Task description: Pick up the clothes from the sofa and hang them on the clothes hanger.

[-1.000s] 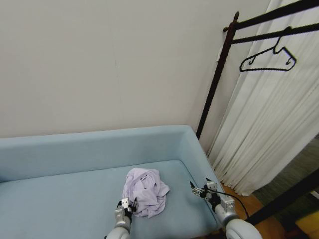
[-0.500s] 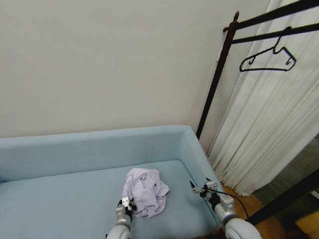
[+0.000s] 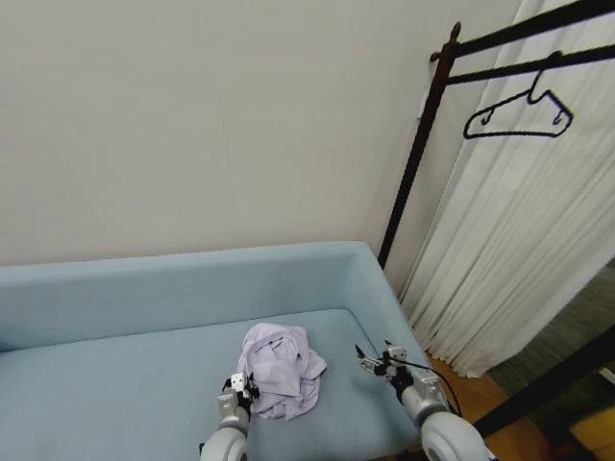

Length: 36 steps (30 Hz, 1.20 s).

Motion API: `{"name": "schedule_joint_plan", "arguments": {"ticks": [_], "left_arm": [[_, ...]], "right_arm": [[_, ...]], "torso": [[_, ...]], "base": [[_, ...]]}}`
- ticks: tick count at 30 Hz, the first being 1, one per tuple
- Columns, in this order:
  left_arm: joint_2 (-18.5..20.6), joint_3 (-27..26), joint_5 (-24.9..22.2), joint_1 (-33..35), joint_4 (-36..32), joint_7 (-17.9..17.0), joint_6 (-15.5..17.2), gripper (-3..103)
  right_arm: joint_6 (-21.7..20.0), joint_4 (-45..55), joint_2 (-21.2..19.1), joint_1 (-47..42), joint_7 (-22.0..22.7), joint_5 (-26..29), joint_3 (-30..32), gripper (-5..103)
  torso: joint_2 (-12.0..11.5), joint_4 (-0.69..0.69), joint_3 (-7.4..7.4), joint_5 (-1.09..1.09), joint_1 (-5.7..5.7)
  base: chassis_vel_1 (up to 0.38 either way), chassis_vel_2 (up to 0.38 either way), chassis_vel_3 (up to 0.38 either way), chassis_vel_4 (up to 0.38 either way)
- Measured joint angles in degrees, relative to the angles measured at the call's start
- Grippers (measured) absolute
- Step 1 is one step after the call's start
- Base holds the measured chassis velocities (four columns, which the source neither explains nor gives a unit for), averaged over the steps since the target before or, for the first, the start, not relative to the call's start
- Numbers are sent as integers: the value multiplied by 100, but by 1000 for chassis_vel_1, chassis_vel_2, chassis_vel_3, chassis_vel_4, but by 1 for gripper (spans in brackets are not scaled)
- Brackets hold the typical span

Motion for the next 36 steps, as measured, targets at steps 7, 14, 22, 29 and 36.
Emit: {"name": "schedule_joint_plan", "arguments": {"ticks": [7,14,22,29,36], "left_arm": [[109,34,23,-6,-183,-31,48,3],[105,40,120,12,-199,-39,43,3],[146,-105,137,55,-258,11,-4,3],[152,-140,142,65,-258,33,-14,3],[111,-113,173,70,-251,42,-24,3]], "right_arm": [[-133,-610,203,1266,513,621,-1182,100],[-134,-1386,485,2215,953,868,-2243,100],[-58,-1872,767,2566,1017,841,-2806,100],[-39,-1963,927,2638,1095,820,-2983,100],[54,-2140,1040,2599,1088,671,-3066,91]], "torso": [[0,2,0,0,0],[0,1,1,0,0],[0,1,0,0,0],[0,1,0,0,0],[1,1,0,1,0]], "base": [[0,0,0,0],[0,0,0,0],[0,0,0,0],[0,0,0,0],[0,0,0,0]]}}
